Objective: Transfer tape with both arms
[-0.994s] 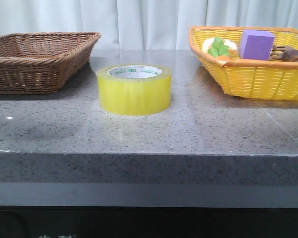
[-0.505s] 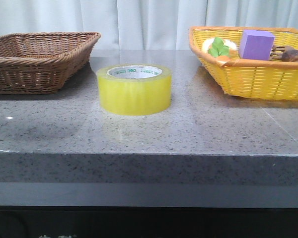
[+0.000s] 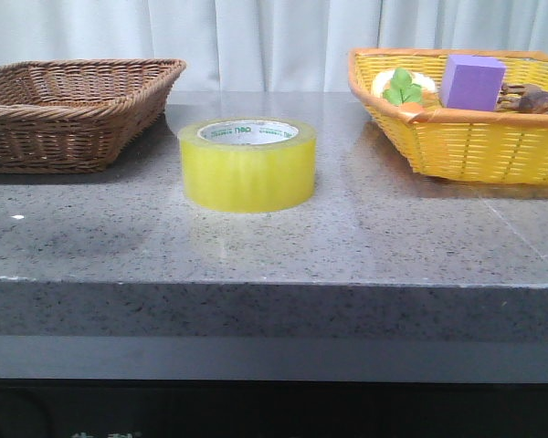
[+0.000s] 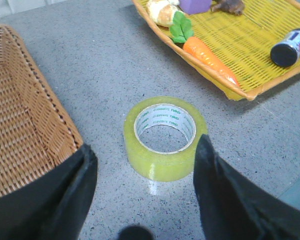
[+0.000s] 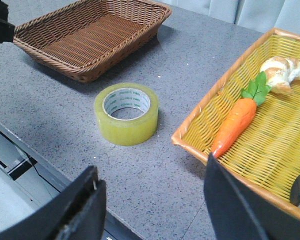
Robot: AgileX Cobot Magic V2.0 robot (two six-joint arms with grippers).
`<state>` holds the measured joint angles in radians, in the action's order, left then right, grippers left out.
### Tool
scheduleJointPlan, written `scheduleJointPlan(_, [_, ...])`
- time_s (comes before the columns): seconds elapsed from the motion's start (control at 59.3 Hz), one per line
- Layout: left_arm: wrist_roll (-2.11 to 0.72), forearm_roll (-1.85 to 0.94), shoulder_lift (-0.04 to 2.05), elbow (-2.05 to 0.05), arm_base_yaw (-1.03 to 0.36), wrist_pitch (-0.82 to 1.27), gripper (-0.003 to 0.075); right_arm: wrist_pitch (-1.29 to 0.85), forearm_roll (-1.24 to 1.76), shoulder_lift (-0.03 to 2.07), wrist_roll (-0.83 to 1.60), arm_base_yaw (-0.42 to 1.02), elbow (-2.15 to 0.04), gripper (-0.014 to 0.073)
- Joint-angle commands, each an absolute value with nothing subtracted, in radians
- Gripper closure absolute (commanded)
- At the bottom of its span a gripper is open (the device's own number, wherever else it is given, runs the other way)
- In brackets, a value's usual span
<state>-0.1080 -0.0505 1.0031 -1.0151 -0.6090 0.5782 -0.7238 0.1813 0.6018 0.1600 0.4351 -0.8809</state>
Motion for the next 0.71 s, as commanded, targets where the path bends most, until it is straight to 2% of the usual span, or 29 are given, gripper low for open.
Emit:
scheduleJointPlan(0.0, [-0.147,-0.056,1.035,-1.099,-0.627,0.553,0.0302,-0.651,0.193,0.604,0.168,0.428,-0.904,0.0137])
scheduleJointPlan(0.27, [-0.241,-0.056,1.236,-1.272,-0.692,0.596,0.0302,-0.651,0.193,0.604,0.168,0.428,-0.904,0.0137])
scheduleJointPlan(0.691, [-0.246,-0.056,1.625,-1.635,-0.742,0.944,0.0302,-0.651,0.193,0.604,0.168,0.428,-0.904,0.0137])
